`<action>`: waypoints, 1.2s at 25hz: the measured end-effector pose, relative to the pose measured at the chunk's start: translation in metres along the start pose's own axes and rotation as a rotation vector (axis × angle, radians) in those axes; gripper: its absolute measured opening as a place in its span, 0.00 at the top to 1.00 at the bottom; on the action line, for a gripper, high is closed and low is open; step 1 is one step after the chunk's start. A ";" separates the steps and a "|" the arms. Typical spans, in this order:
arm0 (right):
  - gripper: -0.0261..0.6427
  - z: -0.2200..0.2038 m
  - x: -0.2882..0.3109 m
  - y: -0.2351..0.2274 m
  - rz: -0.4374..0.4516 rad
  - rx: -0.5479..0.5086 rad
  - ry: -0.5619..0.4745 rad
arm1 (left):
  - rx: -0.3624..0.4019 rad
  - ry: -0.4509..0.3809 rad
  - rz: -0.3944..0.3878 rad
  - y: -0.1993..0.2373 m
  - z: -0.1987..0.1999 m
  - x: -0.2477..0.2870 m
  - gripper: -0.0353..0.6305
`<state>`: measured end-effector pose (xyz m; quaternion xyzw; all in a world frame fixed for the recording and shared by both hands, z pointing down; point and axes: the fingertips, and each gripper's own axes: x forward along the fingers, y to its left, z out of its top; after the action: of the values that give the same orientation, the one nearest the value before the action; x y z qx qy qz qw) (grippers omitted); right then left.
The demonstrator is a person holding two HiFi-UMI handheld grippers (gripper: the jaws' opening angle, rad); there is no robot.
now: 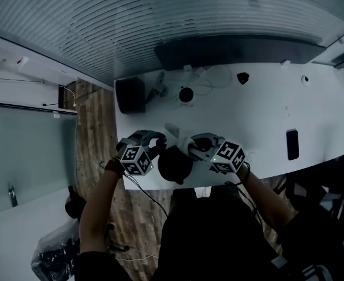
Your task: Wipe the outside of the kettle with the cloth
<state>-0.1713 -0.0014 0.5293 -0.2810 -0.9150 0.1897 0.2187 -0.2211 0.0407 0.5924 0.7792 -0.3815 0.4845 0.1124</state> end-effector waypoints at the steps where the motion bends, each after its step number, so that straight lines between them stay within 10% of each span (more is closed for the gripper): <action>1: 0.89 0.012 0.004 0.011 0.036 -0.051 0.008 | 0.023 0.002 -0.017 0.000 0.001 0.001 0.75; 5: 0.89 -0.001 0.039 0.013 0.071 -0.116 0.095 | 0.118 0.026 -0.080 0.000 0.005 0.006 0.75; 12: 0.89 -0.108 0.056 -0.063 -0.033 0.189 0.276 | 0.175 0.036 -0.118 -0.002 0.008 0.008 0.76; 20: 0.89 0.011 0.054 0.003 0.116 -0.025 0.091 | 0.191 0.039 -0.125 -0.002 0.006 0.007 0.76; 30: 0.89 -0.101 0.055 -0.069 -0.044 0.198 0.306 | 0.195 0.061 -0.080 -0.001 0.012 0.014 0.75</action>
<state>-0.1907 0.0012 0.6622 -0.2637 -0.8538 0.2291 0.3861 -0.2092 0.0284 0.5981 0.7859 -0.2975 0.5379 0.0667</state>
